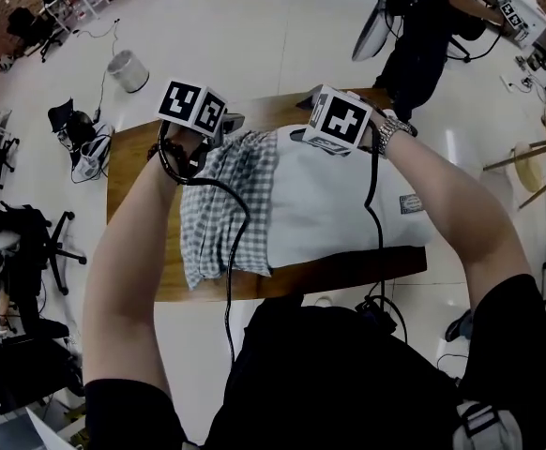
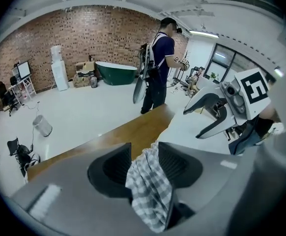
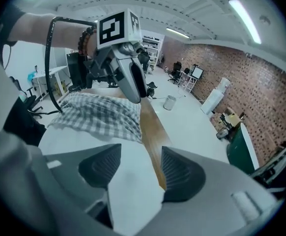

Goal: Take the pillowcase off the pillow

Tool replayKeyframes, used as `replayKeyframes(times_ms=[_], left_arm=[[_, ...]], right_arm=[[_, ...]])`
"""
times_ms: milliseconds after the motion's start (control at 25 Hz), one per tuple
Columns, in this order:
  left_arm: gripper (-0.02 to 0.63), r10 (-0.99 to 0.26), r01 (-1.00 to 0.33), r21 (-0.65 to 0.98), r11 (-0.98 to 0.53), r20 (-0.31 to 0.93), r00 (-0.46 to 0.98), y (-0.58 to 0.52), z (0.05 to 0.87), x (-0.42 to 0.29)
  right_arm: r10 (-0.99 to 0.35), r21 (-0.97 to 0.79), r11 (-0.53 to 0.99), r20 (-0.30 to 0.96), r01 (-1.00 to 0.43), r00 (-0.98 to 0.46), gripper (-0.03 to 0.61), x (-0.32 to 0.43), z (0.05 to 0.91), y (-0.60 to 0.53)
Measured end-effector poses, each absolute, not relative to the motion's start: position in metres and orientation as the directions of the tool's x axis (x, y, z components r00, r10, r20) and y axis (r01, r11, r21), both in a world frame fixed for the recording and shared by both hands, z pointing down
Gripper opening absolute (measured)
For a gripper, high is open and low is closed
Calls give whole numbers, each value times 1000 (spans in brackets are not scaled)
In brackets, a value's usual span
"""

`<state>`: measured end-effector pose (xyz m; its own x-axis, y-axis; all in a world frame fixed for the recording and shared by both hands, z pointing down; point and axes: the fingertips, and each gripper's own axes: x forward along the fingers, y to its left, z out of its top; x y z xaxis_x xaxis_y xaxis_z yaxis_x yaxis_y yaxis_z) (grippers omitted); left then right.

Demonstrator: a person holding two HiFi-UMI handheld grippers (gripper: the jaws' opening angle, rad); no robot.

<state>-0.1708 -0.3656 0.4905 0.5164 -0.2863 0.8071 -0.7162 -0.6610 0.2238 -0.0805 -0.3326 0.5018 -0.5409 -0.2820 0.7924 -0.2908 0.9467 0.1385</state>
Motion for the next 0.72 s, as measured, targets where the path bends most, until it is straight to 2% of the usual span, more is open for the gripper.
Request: replayKeyframes(times_ms=[280,600,720], left_arm=[[181,-46,-641,365,-675,846,531,-415,523,-144],[180,188,-613,454,-647,874,449,-432,593,-141],[140,262,-609,500,-616,858,441,-429,614,-143]], right_arm=[[-102,-63,961,826,-271,-555,276,-83,513,-393],[155,-340,898,837,-278,-525,287,-82,569,-415],[235,-415,865,833,-283,-501,272,-79,589,-406]])
